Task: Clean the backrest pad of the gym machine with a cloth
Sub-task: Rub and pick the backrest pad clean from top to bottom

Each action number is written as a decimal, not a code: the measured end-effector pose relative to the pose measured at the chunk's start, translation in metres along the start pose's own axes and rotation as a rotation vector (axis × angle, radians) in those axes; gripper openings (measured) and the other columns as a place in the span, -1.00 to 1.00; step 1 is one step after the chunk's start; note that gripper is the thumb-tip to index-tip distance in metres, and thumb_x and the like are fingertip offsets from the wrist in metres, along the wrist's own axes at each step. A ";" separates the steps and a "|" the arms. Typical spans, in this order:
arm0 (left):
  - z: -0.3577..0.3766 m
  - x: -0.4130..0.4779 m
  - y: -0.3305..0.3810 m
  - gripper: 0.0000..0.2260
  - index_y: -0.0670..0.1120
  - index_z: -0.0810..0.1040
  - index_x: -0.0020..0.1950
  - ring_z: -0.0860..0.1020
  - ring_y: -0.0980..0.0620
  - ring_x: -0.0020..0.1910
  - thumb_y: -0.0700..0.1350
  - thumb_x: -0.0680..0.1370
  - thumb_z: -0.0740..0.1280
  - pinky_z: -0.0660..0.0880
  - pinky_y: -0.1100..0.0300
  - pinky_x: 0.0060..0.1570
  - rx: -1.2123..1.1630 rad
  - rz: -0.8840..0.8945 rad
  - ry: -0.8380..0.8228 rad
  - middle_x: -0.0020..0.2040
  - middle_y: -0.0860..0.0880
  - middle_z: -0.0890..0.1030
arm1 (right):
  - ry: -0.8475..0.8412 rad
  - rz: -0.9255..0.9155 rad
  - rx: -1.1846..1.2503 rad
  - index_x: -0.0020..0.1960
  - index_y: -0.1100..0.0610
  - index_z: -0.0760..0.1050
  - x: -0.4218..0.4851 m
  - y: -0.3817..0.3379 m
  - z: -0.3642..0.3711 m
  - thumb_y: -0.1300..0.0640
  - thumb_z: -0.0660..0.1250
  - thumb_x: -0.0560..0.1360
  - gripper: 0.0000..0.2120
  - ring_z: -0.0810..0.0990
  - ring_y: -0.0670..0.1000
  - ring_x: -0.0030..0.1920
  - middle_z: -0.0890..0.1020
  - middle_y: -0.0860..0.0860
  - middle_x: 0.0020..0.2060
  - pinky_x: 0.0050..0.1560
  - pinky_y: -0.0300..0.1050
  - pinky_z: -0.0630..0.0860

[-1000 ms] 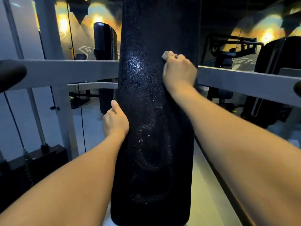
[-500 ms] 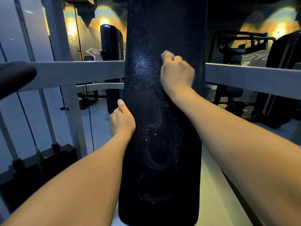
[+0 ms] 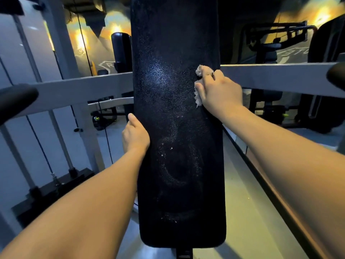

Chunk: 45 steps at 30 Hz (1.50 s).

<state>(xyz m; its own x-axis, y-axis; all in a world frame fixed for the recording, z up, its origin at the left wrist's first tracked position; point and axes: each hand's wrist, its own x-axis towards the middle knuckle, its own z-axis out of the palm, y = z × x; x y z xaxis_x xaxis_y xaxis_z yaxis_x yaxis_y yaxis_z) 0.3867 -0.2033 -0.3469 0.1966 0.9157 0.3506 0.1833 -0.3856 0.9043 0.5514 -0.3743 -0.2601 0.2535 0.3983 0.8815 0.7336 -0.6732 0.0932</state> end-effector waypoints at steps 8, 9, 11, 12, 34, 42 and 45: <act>-0.021 0.002 0.041 -0.62 -0.02 0.21 0.48 0.16 -0.16 0.49 -0.07 0.65 0.12 0.09 -0.16 0.45 0.396 0.424 0.145 0.50 -0.10 0.21 | -0.119 0.031 0.135 0.45 0.15 0.34 -0.009 -0.002 -0.008 0.08 0.26 0.65 -0.60 0.53 0.28 0.13 0.53 0.21 0.16 -0.10 0.13 0.45; -0.019 0.002 0.054 -0.59 0.00 0.23 0.50 0.14 -0.14 0.51 -0.06 0.65 0.15 0.06 -0.16 0.49 0.432 0.573 0.105 0.51 -0.08 0.22 | -0.118 0.029 0.176 0.46 0.15 0.34 -0.010 -0.002 -0.007 0.09 0.25 0.65 -0.60 0.53 0.29 0.13 0.53 0.21 0.16 -0.05 0.14 0.48; -0.008 0.000 0.081 -0.56 0.07 0.22 0.55 0.04 -0.09 0.58 0.00 0.66 0.15 -0.07 -0.15 0.55 0.504 0.798 -0.020 0.56 -0.04 0.17 | -0.078 0.035 0.292 0.52 0.11 0.31 -0.015 0.004 -0.006 0.07 0.22 0.67 -0.57 0.54 0.29 0.12 0.54 0.22 0.14 -0.01 0.13 0.50; 0.000 0.000 0.093 -0.55 0.12 0.18 0.57 -0.04 -0.05 0.60 0.04 0.67 0.13 -0.15 -0.13 0.56 0.546 0.867 -0.093 0.60 -0.01 0.10 | -0.033 0.083 0.369 0.55 0.10 0.29 -0.020 0.010 -0.005 0.06 0.21 0.68 -0.55 0.54 0.28 0.10 0.54 0.22 0.12 0.00 0.10 0.49; 0.045 0.018 0.103 -0.39 0.31 -0.13 0.60 -0.39 0.02 0.57 0.41 0.58 -0.09 -0.37 -0.18 0.49 0.790 0.877 -0.252 0.63 0.14 -0.27 | -0.132 0.467 1.017 0.07 -0.01 0.58 -0.020 0.044 0.026 0.09 0.09 0.73 -0.72 0.57 0.01 -0.03 0.61 -0.06 -0.09 -0.01 -0.14 0.46; 0.041 0.017 0.107 -0.39 0.31 -0.16 0.60 -0.41 0.01 0.56 0.41 0.58 -0.08 -0.39 -0.18 0.49 0.810 0.859 -0.291 0.62 0.14 -0.31 | -0.008 0.642 1.067 0.51 0.12 0.39 0.028 0.050 0.006 0.10 0.08 0.73 -0.62 0.49 0.06 0.33 0.55 0.05 0.34 0.26 -0.15 0.36; 0.042 0.016 0.106 -0.39 0.31 -0.16 0.60 -0.41 0.01 0.56 0.40 0.59 -0.07 -0.39 -0.18 0.49 0.808 0.866 -0.285 0.62 0.13 -0.31 | 0.015 0.730 1.070 0.53 0.10 0.32 0.051 0.053 0.007 0.17 0.26 0.65 -0.55 0.53 0.03 0.16 0.53 -0.01 0.15 0.07 -0.17 0.39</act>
<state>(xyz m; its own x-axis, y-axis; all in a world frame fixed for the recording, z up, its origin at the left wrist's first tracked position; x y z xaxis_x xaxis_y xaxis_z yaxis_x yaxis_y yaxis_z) 0.4493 -0.2348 -0.2555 0.7371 0.3021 0.6045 0.4134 -0.9092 -0.0496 0.6077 -0.3848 -0.2134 0.8043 0.1409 0.5772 0.5683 0.1014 -0.8166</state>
